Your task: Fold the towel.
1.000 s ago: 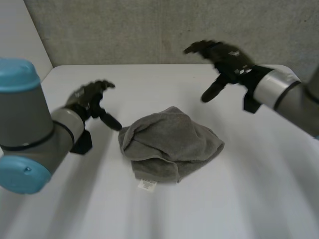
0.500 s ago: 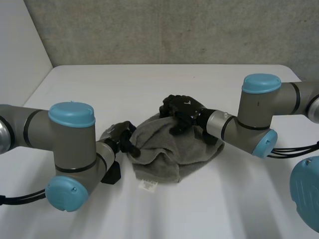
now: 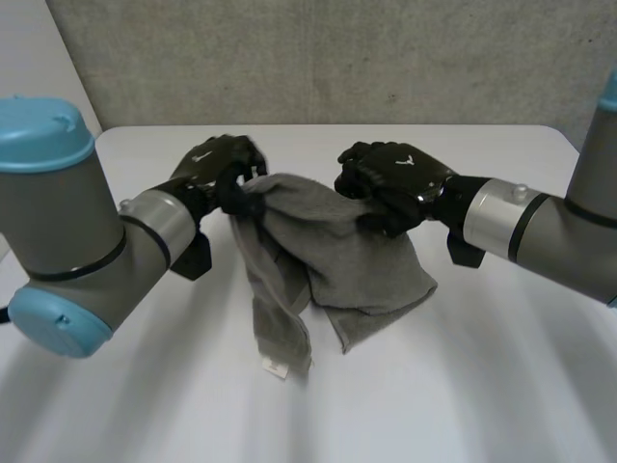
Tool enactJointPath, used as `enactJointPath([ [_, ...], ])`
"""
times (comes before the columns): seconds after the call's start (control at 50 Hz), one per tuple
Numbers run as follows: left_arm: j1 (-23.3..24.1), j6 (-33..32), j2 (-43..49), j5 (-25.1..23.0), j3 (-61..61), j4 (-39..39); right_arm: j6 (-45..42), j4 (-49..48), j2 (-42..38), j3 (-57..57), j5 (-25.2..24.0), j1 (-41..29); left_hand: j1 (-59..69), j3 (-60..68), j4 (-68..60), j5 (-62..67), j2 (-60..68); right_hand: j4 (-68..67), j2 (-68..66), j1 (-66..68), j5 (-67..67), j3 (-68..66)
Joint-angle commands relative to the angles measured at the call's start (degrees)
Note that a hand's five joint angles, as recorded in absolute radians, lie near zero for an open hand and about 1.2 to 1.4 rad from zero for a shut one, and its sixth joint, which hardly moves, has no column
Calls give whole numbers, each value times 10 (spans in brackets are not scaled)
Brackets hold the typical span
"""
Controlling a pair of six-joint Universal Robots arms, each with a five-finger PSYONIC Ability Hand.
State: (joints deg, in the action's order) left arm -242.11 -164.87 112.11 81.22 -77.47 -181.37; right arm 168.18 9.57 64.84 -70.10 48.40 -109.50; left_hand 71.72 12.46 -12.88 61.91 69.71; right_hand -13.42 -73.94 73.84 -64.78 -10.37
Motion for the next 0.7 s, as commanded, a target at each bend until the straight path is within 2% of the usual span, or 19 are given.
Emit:
enactJointPath([
  [0.02,2,-99,39,-69,116,-1,-125,-4,-46,159,0,14,83,-25,29,81,103,34,-61,62,-52,4],
  [0.06,1,-130,36,-70,190,-24,-161,-81,-50,240,63,4,83,-25,29,81,103,34,-61,62,-52,4],
  [0.08,1,-130,36,-70,190,-24,-161,-82,-50,240,64,3,83,-25,29,81,103,34,-61,62,-52,4],
  [0.12,0,-150,9,-70,207,-105,-155,-226,-19,224,127,-1,83,-25,29,81,103,34,-61,62,-52,4],
  [0.18,2,-155,-29,-71,196,-154,-141,-291,21,191,138,-3,83,-25,29,81,103,34,-61,62,-52,4],
  [0.22,-6,-155,-103,-82,147,-209,-77,-329,103,120,116,10,83,-25,29,81,103,34,-61,62,-52,4],
  [0.24,-6,-155,-103,-82,146,-210,-77,-329,103,119,116,10,83,-25,29,81,103,34,-61,62,-52,4],
  [0.28,-11,-155,-130,-94,96,-210,-10,-303,116,54,65,35,83,-25,29,81,103,34,-61,62,-52,4],
  [0.32,-13,-157,-135,-105,70,-204,0,-280,121,24,38,40,83,-25,29,81,103,34,-61,62,-52,4],
  [0.4,-15,-158,-134,-135,17,-172,-21,-222,131,-37,-4,47,83,-25,29,81,103,34,-61,62,-52,4],
  [0.44,-17,-164,-123,-164,-35,-132,-77,-184,136,-91,-20,48,83,-25,29,81,103,34,-61,62,-52,4],
  [0.52,-19,-191,-89,-175,-80,-105,-165,-161,134,-151,-22,48,71,-25,29,69,91,34,-54,55,-46,4],
  [0.56,-21,-217,-68,-175,-105,-97,-211,-153,129,-185,-20,45,29,-25,29,27,49,34,-4,5,4,4],
  [0.58,-26,-247,-54,-172,-129,-90,-255,-140,122,-213,-16,42,-49,-25,29,-51,-29,34,116,-115,124,4],
  [0.6,-31,-278,-43,-172,-149,-86,-296,-119,109,-235,-16,43,-233,-25,29,-235,-213,34,300,-299,309,4],
  [0.62,-31,-278,-43,-172,-149,-86,-297,-119,109,-235,-16,43,-235,-25,29,-237,-215,34,302,-301,311,4],
  [0.64,-31,-303,-37,-170,-163,-80,-334,-97,86,-246,-12,43,-450,-25,29,-452,-430,34,457,-456,465,4],
  [0.66,-29,-325,-27,-165,-172,-73,-350,-76,69,-246,-9,41,-520,-25,29,-522,-500,34,524,-523,532,4],
  [0.7,-30,-335,-16,-159,-174,-65,-343,-63,60,-241,2,39,-521,-25,29,-523,-501,34,558,-556,566,4],
])
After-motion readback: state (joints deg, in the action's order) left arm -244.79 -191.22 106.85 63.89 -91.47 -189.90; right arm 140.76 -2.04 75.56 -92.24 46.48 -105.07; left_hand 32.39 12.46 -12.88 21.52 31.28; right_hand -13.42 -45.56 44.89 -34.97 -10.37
